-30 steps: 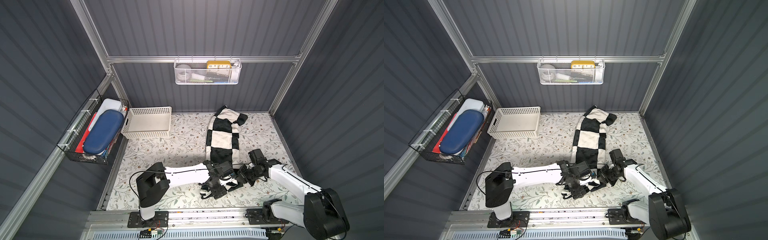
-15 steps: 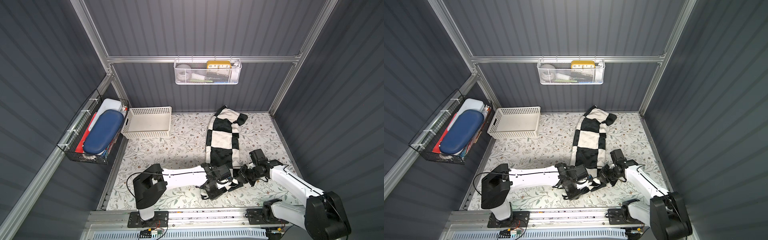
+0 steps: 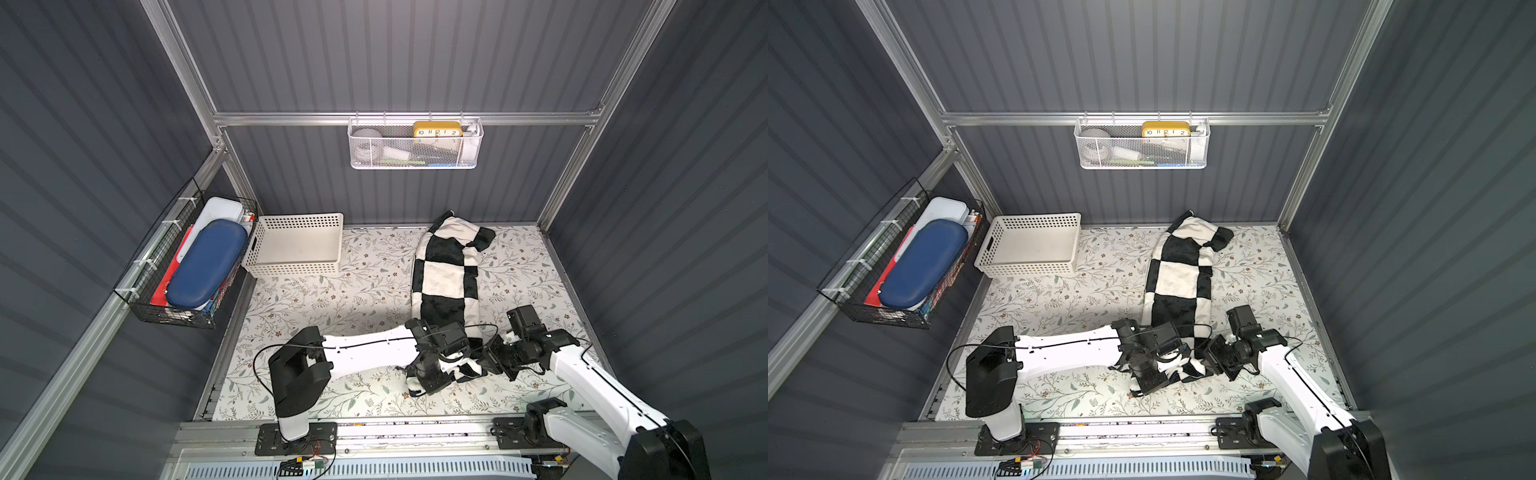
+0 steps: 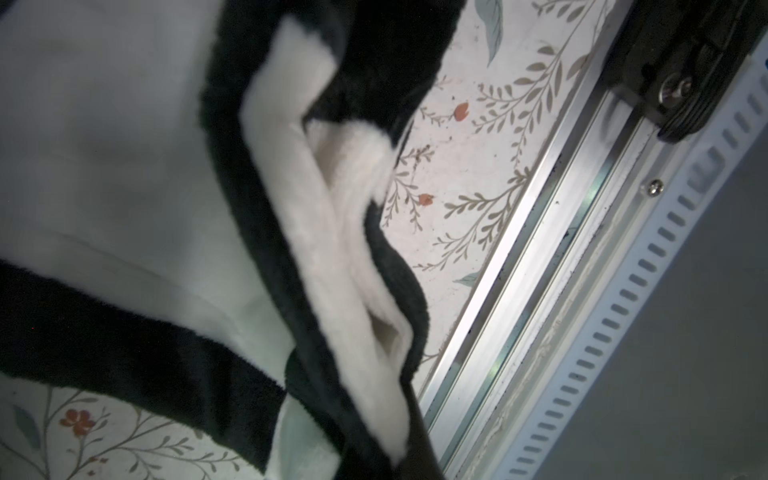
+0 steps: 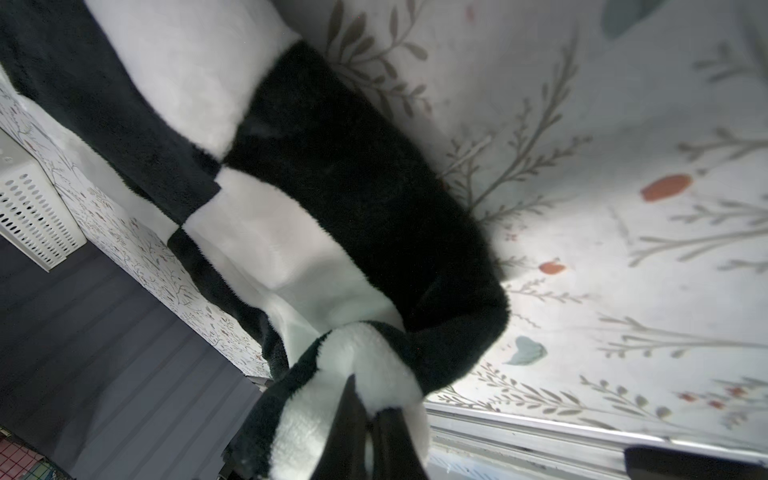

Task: Roll up the pillowcase
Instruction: Roll the pillowcase at the center of the board.

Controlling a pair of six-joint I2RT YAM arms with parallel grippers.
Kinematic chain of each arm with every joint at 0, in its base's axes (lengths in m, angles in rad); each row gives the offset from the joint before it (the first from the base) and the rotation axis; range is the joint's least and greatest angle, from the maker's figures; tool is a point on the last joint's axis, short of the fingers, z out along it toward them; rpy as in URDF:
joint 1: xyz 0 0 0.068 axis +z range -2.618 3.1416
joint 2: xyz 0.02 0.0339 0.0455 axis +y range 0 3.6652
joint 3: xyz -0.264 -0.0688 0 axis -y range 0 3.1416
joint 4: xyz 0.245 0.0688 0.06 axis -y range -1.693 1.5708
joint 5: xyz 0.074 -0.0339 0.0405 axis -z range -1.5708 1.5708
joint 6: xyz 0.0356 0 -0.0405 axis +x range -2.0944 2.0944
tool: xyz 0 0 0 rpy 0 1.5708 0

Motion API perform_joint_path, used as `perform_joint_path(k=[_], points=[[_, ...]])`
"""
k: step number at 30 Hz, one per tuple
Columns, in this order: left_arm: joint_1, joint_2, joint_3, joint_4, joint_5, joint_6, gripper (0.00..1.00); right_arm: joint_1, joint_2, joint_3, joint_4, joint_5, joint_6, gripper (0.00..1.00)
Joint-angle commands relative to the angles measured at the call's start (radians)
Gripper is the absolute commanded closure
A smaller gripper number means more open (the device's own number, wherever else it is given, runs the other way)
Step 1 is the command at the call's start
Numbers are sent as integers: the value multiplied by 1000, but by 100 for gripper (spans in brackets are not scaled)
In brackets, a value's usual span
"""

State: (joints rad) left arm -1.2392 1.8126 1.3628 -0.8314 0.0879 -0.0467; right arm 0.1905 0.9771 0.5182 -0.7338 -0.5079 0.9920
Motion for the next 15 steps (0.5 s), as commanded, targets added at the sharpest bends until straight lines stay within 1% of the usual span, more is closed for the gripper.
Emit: perform_joint_path(k=[1,7,11,15], points=[[-6,32,33,-28,-45,41,99,-9,-11,-15,-48,17,13,100],[7,102,133,-53,-188,64,100,-41,10,15,-58,12,-2,100],[34,152,179,-66,-227,73,100,-70,36,39,-62,-3,-20,100],[38,137,186,-73,-234,73,100,-98,55,51,-56,-15,-45,100]])
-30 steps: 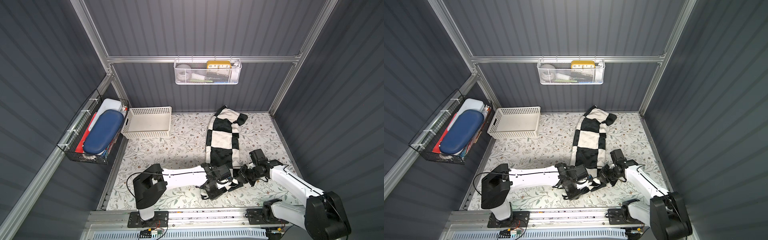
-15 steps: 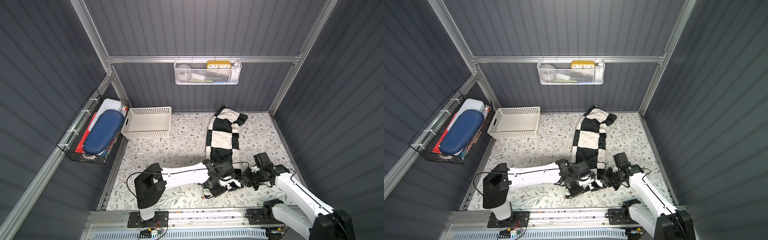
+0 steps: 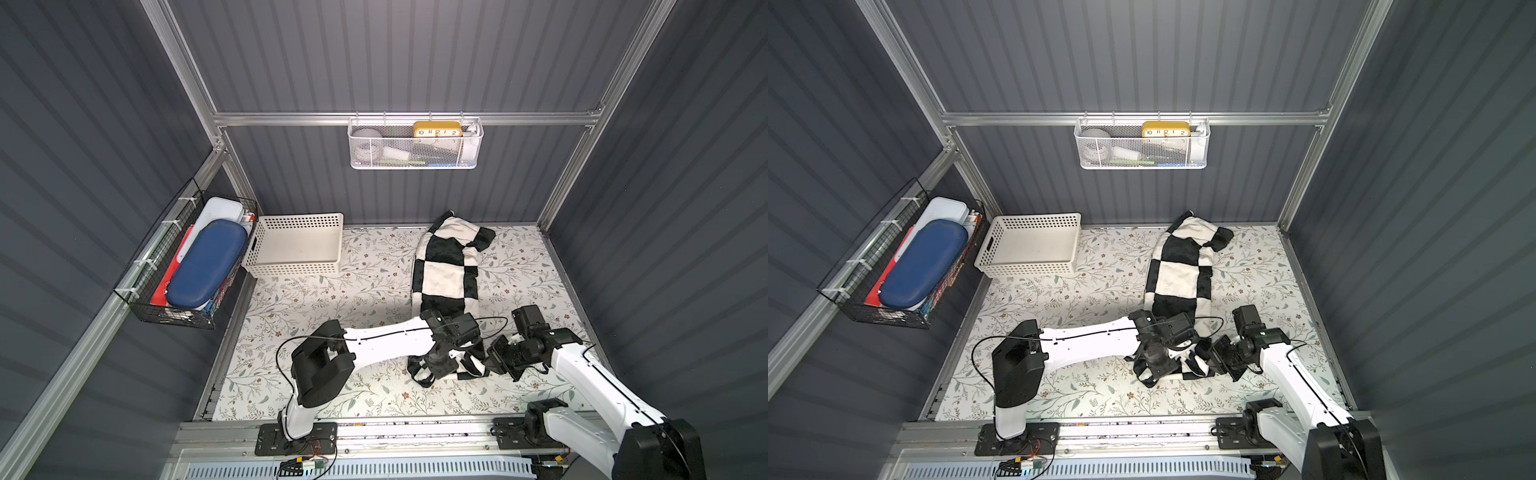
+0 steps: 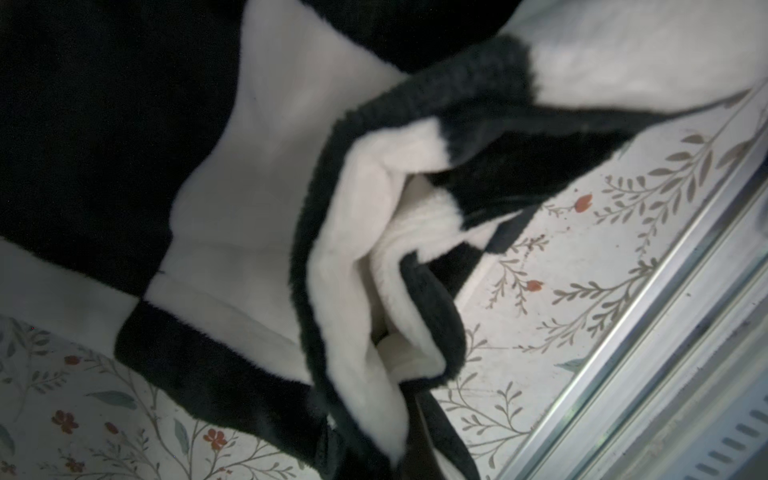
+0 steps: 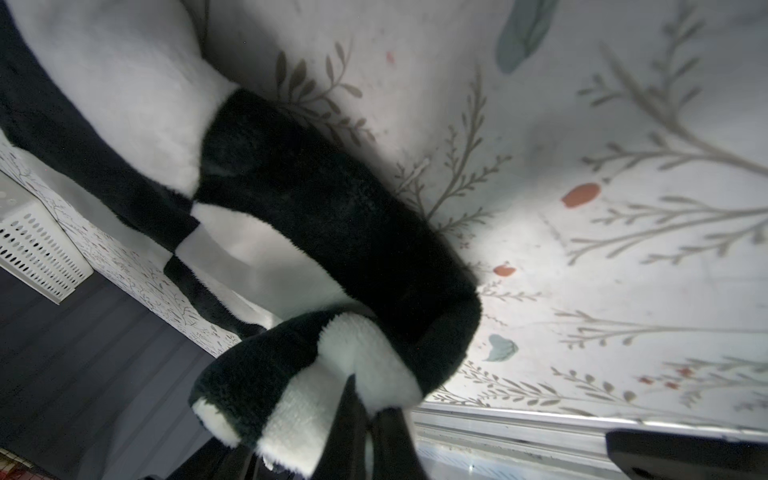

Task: Roll up the pillowcase
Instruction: Roll the pillowcase at the center of the board.

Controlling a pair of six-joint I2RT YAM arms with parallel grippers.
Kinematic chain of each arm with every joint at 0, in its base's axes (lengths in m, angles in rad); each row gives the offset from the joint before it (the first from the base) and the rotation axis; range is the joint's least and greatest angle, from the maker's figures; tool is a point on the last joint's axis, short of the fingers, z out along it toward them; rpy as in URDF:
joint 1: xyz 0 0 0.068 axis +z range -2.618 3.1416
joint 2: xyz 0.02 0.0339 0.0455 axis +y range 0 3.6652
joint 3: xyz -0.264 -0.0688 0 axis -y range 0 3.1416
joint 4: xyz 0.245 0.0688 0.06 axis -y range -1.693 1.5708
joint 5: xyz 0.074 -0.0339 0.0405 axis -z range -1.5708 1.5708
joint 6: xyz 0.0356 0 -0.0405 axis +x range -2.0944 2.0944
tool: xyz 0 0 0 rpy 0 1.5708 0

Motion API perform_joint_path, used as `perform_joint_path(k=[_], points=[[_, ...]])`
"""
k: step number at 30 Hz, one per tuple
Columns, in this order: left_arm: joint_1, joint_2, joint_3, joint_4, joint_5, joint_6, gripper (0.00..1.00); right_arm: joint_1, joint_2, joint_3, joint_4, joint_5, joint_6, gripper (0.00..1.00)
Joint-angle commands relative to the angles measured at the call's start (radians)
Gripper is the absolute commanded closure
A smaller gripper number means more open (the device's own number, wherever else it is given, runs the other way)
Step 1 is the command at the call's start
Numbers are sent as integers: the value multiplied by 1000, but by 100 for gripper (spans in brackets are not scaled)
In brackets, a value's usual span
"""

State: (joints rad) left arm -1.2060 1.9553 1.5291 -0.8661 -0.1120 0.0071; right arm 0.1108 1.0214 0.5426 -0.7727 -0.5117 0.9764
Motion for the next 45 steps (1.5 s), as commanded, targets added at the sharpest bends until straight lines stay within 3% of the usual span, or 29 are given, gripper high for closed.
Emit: perform_joint_path(k=[1,4,6,7,14,17,19,25,30,31,33,34,35,36,39,41,45], points=[[6,-11,8,-42,-53,20,100,-24,17,28,-18,-14,-34,100],[17,-17,-7,-48,-80,18,99,-28,39,21,4,-24,-36,100],[23,-13,-2,-42,-90,18,77,-31,58,24,12,-20,-46,100],[24,-5,5,-42,-110,14,74,-36,69,27,12,-20,-51,100],[60,43,75,-16,-200,33,66,-61,93,30,37,-36,-52,100],[74,80,91,21,-241,54,65,-69,100,31,62,-30,-45,95],[88,107,108,43,-248,63,65,-75,114,43,65,-30,-47,79],[105,125,124,87,-347,61,65,-96,150,73,68,-25,-54,60],[145,97,224,45,-442,5,64,-111,96,139,1,53,-85,42],[149,79,227,39,-454,-13,63,-113,76,163,-44,80,-95,42],[153,52,232,4,-443,-72,62,-111,25,185,-63,74,-134,58],[154,36,228,-17,-402,-106,63,-111,3,189,-83,70,-143,68],[154,23,220,-40,-364,-157,67,-107,-15,199,-109,64,-171,89],[155,8,202,-52,-312,-195,74,-94,-26,198,-117,61,-181,100],[154,-70,90,-25,-131,-302,100,-43,-19,175,-126,-3,-196,100],[154,-143,-22,37,-32,-349,100,31,-12,164,-115,3,-173,100],[154,-226,-135,84,59,-401,100,194,28,128,-19,-6,-84,100]])
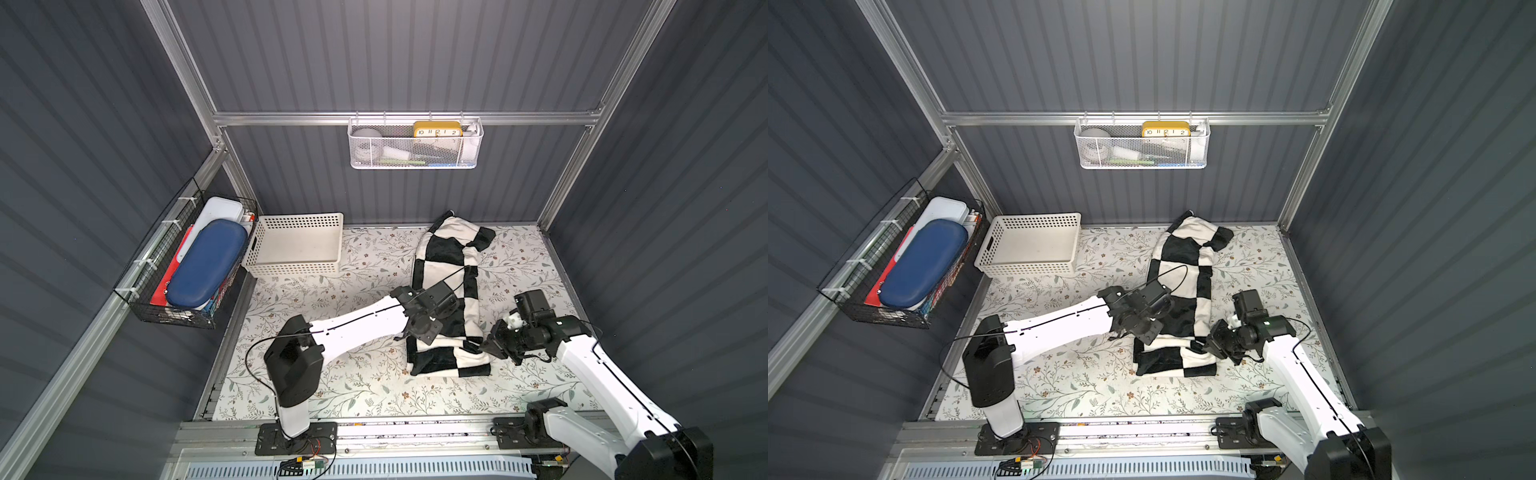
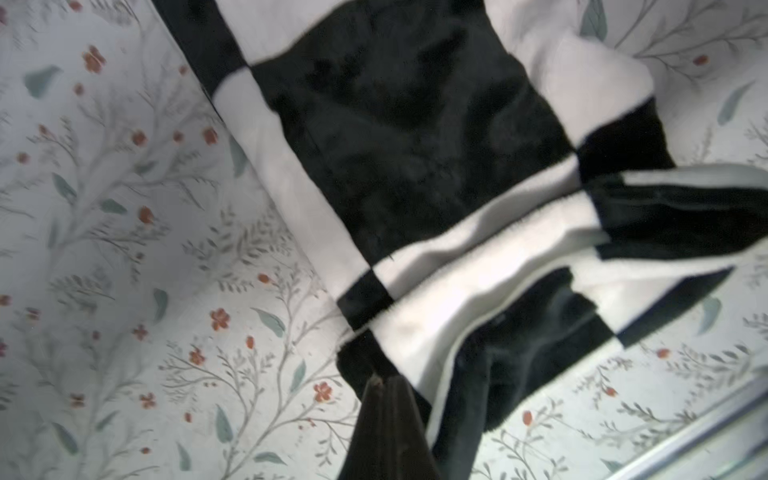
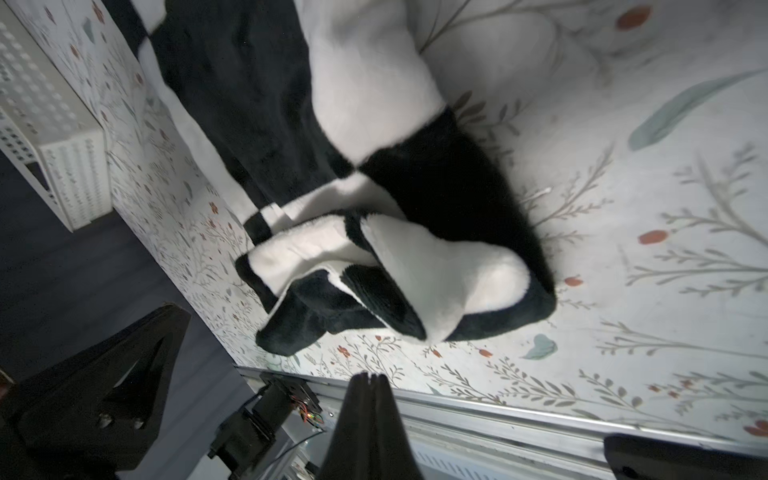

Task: Roll up the pillowcase
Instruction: Roll the pillowcase at the center of the board.

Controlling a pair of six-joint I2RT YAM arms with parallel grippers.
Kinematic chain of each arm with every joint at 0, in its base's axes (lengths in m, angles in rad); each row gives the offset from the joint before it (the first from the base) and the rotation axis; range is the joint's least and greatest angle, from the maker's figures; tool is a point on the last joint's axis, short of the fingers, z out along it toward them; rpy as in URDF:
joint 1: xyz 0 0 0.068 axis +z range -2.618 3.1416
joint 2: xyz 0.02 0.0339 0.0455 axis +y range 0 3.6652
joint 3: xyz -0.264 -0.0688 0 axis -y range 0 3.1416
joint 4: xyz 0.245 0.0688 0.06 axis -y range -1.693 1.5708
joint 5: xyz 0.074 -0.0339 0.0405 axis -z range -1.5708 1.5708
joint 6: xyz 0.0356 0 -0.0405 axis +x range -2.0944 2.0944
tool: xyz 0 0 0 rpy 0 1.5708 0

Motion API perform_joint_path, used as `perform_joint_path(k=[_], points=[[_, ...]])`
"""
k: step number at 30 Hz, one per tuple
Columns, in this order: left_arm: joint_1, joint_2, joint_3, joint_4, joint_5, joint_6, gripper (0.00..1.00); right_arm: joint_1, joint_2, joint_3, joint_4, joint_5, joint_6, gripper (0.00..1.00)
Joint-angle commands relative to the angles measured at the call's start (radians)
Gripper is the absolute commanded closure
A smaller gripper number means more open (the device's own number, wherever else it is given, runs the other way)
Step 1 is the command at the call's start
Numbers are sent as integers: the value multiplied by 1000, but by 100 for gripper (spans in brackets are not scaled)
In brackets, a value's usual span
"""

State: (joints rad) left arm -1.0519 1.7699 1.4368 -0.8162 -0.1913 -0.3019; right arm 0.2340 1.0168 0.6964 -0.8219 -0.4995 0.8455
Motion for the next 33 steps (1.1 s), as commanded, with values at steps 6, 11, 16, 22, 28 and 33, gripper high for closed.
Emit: perform_joint_path(k=[6,11,16,22,28,33], points=[[-9,-62,-145,55,250,-98,100,125,222,-26,149,26,49,100],[-13,-177,-246,79,318,-133,87,119,466,109,177,88,-21,100],[-60,-224,-295,106,333,-198,49,103,584,203,186,110,-41,100],[-82,-213,-356,181,308,-293,24,100,594,220,151,133,-64,100],[-86,-184,-377,238,304,-246,21,94,606,184,198,125,-32,100],[-69,-218,-424,228,233,-386,12,93,612,195,185,125,-44,100]])
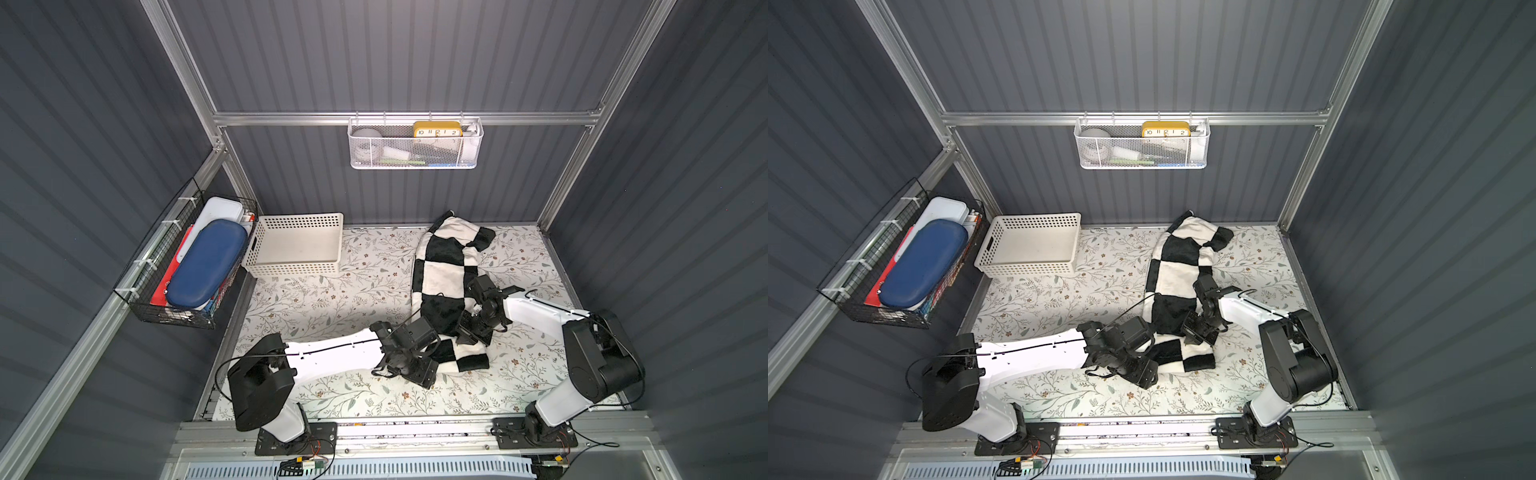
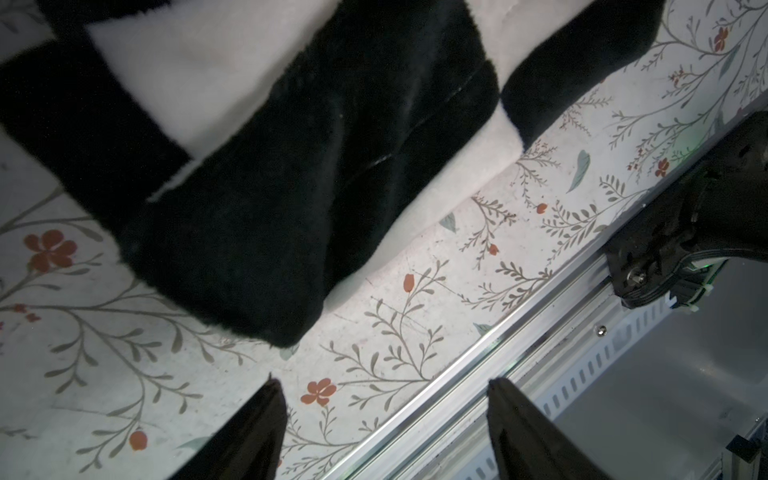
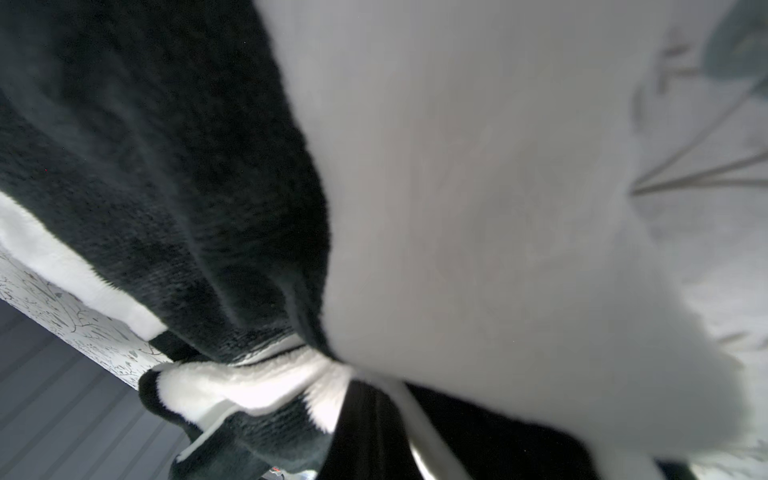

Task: Roll up the pillowcase
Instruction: Roll the pillowcase at the center of the board.

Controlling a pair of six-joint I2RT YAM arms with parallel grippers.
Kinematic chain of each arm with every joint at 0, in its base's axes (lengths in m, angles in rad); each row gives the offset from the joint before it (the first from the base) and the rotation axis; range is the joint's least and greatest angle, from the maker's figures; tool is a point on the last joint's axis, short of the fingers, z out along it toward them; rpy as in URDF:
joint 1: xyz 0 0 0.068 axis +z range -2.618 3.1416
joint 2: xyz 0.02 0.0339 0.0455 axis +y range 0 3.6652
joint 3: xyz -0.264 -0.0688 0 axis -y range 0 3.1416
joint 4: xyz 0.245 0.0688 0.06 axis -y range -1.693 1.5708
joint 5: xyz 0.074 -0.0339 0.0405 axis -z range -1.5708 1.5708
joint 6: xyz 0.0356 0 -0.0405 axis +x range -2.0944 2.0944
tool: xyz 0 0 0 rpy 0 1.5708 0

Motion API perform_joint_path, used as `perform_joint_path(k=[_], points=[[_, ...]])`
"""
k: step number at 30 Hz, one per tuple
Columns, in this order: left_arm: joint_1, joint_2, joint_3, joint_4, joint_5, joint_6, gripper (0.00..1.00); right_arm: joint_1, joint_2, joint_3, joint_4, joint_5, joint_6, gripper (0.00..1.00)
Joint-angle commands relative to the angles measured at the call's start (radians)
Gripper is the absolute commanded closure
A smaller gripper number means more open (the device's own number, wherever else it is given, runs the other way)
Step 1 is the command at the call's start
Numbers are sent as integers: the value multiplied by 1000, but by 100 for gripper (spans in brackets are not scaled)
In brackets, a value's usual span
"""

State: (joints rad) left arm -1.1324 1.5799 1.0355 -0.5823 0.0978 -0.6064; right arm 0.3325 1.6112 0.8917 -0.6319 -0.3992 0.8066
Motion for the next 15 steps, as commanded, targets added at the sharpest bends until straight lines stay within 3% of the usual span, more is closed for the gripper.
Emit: perform_joint_path(k=[1,4,9,15], points=[[39,-32,-32,-2,-71,-91,10,-6,12,0,-10,26,-9,100],[104,9,-54,42,-75,-46,11,-6,-42,-9,-35,35,-11,100],[109,187,90,27,-124,84,13,-6,-174,-44,-73,43,43,90],[123,255,158,38,-103,157,15,33,-374,-92,-167,47,219,48]])
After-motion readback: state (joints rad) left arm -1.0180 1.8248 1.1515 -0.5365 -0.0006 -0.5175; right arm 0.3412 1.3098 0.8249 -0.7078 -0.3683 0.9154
